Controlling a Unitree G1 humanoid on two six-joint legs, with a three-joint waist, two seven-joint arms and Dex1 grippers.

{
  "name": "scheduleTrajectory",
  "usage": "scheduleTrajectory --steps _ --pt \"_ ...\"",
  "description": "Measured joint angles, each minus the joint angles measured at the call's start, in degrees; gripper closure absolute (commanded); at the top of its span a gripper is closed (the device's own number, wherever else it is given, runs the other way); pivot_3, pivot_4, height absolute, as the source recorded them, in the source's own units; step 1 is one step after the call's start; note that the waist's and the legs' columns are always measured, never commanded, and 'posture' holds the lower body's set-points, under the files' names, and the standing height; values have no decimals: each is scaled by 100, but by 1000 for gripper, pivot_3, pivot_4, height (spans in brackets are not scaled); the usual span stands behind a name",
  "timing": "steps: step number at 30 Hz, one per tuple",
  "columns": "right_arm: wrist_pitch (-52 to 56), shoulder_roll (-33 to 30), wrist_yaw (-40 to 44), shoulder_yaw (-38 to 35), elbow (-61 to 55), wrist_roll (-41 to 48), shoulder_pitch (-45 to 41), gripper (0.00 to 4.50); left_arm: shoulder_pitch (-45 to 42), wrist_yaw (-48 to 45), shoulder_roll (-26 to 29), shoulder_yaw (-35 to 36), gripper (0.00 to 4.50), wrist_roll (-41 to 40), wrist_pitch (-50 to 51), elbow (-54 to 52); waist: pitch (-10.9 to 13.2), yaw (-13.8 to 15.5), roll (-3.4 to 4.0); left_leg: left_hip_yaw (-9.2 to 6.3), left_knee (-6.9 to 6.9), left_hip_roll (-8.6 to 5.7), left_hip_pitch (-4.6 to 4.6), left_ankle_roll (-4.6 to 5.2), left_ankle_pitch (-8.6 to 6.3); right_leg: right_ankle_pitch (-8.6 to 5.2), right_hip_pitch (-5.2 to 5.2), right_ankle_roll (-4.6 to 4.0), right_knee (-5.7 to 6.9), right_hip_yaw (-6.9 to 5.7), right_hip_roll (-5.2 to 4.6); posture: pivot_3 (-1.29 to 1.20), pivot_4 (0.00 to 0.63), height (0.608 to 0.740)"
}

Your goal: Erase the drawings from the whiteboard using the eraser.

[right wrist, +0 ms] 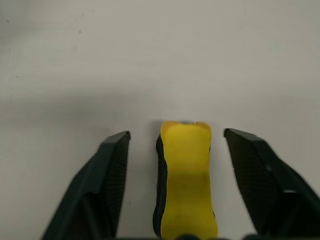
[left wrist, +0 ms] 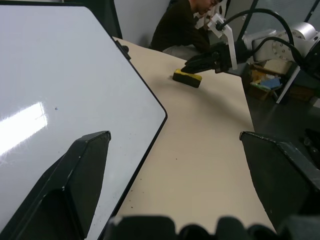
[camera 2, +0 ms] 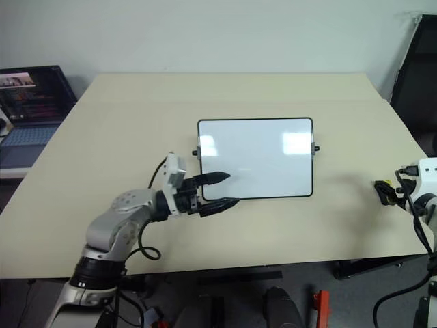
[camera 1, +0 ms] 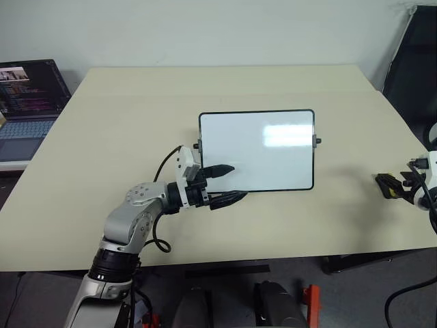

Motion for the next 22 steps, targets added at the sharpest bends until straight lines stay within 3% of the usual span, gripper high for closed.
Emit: scheduleTrajectory --steps 6,10,11,14,22 --pt "-157 322 -14 -357 -931 327 185 59 -62 178 179 436 0 48 -110 186 0 -29 0 -1 1 2 4 0 0 -5 1 8 2 0 1 0 150 740" --pt "-889 1255 -351 -436 -1512 463 277 59 -149 1120 -93 967 0 519 -1003 941 -2 -27 2 -8 1 5 21 0 0 -4 22 7 1 -6 3 0 150 740" --pt "-1336 1753 -630 -456 -1510 446 340 59 -173 1642 -233 1219 0 769 -1507 1409 -5 -22 -3 -10 1 6 30 0 0 -1 30 2 0 -8 3 0 150 740" --pt "-2043 2397 -1110 -412 -1171 220 622 59 -168 2468 -283 1496 0 1339 -2348 2260 -3 9 0 -5 0 -4 24 -2 -1 8 29 -13 -1 -6 -10 0 150 740" --pt "-2738 2675 -1226 -301 -919 240 759 59 -174 3213 -799 1435 0 2045 -3737 3789 -3 137 0 -7 7 -13 14 -4 -2 15 27 -1 -3 -11 -21 0 150 740"
